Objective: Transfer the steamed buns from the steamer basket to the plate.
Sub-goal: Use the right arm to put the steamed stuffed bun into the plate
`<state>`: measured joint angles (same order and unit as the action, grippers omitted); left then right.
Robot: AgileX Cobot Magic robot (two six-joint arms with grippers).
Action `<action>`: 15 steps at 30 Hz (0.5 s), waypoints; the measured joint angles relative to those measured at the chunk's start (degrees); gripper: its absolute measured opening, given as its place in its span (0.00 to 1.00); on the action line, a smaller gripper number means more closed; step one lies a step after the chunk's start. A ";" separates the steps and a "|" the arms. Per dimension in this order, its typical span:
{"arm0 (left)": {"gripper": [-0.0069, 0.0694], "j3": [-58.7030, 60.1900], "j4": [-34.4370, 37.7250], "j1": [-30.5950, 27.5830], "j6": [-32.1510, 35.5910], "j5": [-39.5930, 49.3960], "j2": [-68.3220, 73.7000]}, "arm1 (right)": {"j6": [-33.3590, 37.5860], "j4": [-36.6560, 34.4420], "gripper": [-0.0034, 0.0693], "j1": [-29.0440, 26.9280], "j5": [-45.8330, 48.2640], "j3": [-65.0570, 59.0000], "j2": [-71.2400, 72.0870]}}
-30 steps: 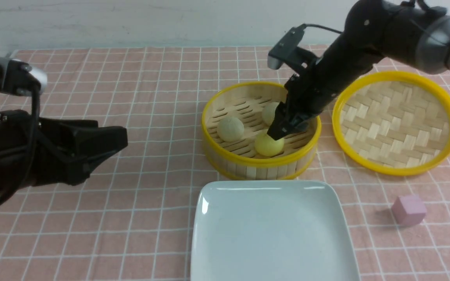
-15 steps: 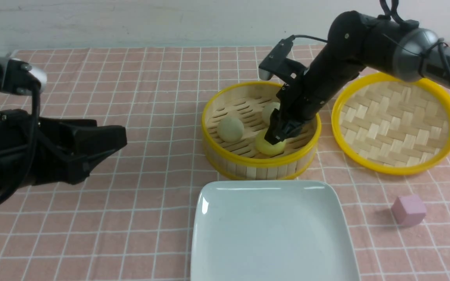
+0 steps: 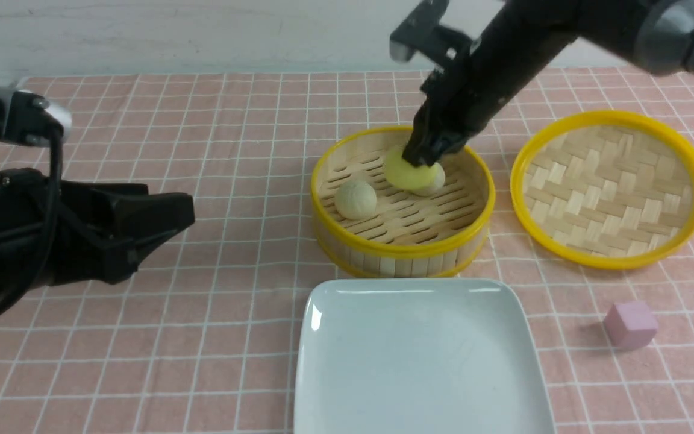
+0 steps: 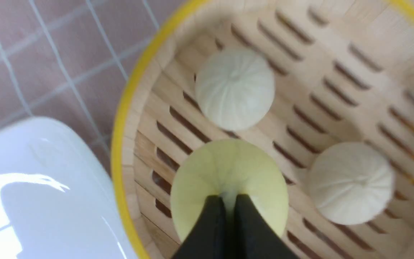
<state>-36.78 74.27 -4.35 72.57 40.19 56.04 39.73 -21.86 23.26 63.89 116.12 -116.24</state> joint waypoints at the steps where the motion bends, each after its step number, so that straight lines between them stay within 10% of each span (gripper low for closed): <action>1: 0.68 0.00 0.00 0.00 0.00 0.00 0.00 | -0.96 0.14 0.06 0.00 0.72 0.44 1.65; 15: 0.68 0.00 0.23 0.00 2.86 -0.43 0.00 | -11.56 2.36 0.06 0.61 7.60 -9.77 11.29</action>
<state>-36.78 74.50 -4.35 75.44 39.76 56.04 28.17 -19.50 23.87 71.49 106.36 -104.94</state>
